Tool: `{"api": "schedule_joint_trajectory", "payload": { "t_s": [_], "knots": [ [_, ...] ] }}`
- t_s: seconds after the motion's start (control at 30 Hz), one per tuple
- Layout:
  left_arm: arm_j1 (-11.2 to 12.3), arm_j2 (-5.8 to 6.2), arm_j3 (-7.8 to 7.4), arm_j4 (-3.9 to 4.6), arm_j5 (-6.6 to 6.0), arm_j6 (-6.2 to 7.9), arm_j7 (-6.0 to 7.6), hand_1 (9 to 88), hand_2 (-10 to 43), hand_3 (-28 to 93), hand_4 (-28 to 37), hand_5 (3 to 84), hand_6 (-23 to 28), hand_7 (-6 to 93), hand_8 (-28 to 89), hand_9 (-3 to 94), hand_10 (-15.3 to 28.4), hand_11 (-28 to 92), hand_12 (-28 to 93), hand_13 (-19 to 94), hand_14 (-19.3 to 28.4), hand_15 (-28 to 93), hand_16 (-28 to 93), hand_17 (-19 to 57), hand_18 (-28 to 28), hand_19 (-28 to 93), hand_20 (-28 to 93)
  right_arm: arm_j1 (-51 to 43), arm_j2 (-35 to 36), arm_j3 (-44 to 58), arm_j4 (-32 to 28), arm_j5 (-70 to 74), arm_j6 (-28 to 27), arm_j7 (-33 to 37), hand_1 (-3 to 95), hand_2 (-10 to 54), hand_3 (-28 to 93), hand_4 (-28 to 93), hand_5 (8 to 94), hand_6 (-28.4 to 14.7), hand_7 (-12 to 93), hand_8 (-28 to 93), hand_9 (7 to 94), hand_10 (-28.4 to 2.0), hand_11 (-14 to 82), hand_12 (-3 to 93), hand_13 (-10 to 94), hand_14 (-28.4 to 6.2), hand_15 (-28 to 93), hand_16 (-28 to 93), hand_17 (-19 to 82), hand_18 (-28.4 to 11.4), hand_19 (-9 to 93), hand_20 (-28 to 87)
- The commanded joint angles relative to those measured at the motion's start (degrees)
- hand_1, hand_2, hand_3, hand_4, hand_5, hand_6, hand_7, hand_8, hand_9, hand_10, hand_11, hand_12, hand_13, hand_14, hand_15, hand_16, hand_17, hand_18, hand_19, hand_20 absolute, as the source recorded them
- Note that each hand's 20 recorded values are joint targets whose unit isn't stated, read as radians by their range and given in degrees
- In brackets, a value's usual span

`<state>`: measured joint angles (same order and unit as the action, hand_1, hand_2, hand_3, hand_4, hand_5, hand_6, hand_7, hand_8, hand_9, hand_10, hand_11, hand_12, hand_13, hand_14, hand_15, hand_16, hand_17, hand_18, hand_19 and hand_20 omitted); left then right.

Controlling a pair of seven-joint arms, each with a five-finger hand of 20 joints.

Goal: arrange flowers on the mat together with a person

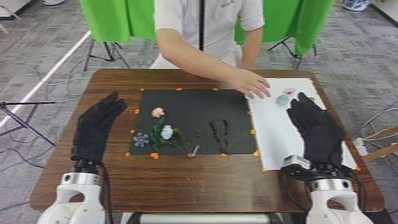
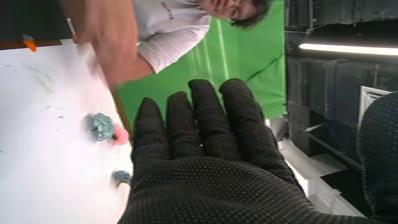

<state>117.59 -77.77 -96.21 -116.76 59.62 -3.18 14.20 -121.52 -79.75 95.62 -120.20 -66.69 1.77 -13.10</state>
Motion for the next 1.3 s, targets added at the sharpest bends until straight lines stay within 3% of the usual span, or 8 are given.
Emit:
{"api": "schedule_joint_trajectory", "payload": {
  "t_s": [0.03, 0.13, 0.23, 0.3, 0.47, 0.8, 0.93, 1.3],
  "knots": [
    [1.4, -0.77, -0.9, -0.74, 0.12, -0.98, -1.13, 25.6, -0.3, 64, -19.5, 47.1, 4.2, 8.9, -6, 44.9, 12.9, 12, 13, 35, 14.9, 10, 0, 5.4, 11.8, 3, 15, -3.6, -1.3, 1.0, -1.0, -0.3, -1.3, -1.1, 4.4, 5.1, 76, -20, 37.2, -7.2, 6, -9, 37.6, -14.9, 3.2, 6.6, 24, -8.6, 10, -2, 15, -7.3, 0, 19],
    [1.6, -0.96, -1.26, -0.87, 0.31, -1.77, -1.33, 27.2, -2.8, 64, -18.6, 46.9, 4.1, 8.9, -6, 44.7, 12.8, 12, 13, 35, 15.0, 10, 0, 5.4, 11.8, 3, 15, -3.2, -0.9, 0.6, -0.8, -0.3, -0.3, -0.9, 4.8, 4.6, 76, -20, 37.3, -7.2, 6, -9, 37.7, -14.9, 3.2, 6.7, 25, -8.6, 10, -2, 15, -7.3, 0, 19],
    [1.5, -1.37, -1.58, -0.29, 0.42, -3.95, -0.59, 27.7, -4.4, 64, -17.9, 46.6, 4.0, 9.1, -6, 44.2, 12.7, 11, 13, 34, 15.2, 10, 1, 4.9, 13.1, 3, 15, -2.7, -0.6, 0.3, -0.6, -0.5, -0.1, -0.3, 5.1, 4.3, 76, -20, 37.6, -7.1, 6, -9, 37.8, -14.8, 3.3, 6.7, 25, -8.6, 10, -1, 15, -7.4, 0, 20],
    [1.6, -1.49, -1.25, -0.16, 0.22, -4.51, -0.07, 27.8, -5.8, 65, -17.2, 46.2, 3.8, 9.2, -6, 43.8, 12.6, 11, 14, 34, 15.3, 10, 1, 4.5, 13.7, 3, 14, -3.0, -0.8, 0.6, -0.7, -0.5, -0.6, -0.3, 5.4, 4.3, 76, -20, 38.2, -6.9, 7, -9, 38.0, -14.9, 3.3, 6.8, 25, -8.7, 10, -1, 15, -7.4, 0, 20],
    [1.5, -2.1, -1.39, 0.32, 0.62, -8.72, -1.28, 27.4, -8.2, 66, -16.3, 45.2, 3.4, 9.2, -6, 42.6, 12.2, 10, 14, 33, 15.7, 9, 2, 3.9, 14.5, 3, 14, -1.3, -0.4, -0.3, -0.7, -0.9, -0.1, 0.8, 5.7, 4.2, 76, -20, 38.9, -6.9, 7, -9, 38.3, -15.0, 3.4, 6.9, 25, -8.8, 10, -1, 15, -7.7, 0, 20],
    [1.2, -2.0, -1.06, 0.35, 0.35, -8.49, -1.44, 26.1, -8.5, 66, -16.5, 44.7, 3.2, 9.1, -6, 41.9, 11.9, 10, 15, 32, 15.7, 9, 3, 3.1, 15.6, 3, 14, -0.2, 0.1, -0.5, -0.8, -0.5, 1.4, 0.9, 7.2, 3.2, 76, -19, 39.2, -6.4, 7, -9, 38.5, -14.9, 3.4, 7.3, 25, -10.7, 10, 2, 15, -8.9, 0, 20],
    [1.3, -2.03, -1.14, 0.39, 0.36, -7.6, -1.2, 26.0, -8.6, 66, -16.8, 44.5, 3.2, 9.0, -6, 41.9, 11.8, 9, 15, 32, 15.7, 8, 3, 3.0, 15.5, 3, 14, -0.4, 0.1, -0.5, -0.9, -0.7, 1.3, 0.8, 7.9, 2.8, 76, -19, 39.5, -6.1, 7, -9, 38.6, -15.0, 3.4, 7.4, 25, -10.6, 9, 2, 15, -9.0, 0, 20],
    [1.4, -2.05, -2.4, 0.52, -0.22, -6.95, -0.91, 26.0, -8.8, 67, -17.1, 44.9, 3.4, 9.1, -5, 42.0, 11.7, 10, 15, 32, 15.6, 8, 4, 2.9, 14.7, 2, 14, -1.3, 0.2, -0.1, -1.4, -0.5, 1.1, 0.0, 9.1, 2.0, 76, -18, 40.2, -5.6, 8, -9, 39.1, -15.2, 3.7, 7.8, 26, -10.3, 9, 3, 15, -9.1, 0, 20]
  ]
}}
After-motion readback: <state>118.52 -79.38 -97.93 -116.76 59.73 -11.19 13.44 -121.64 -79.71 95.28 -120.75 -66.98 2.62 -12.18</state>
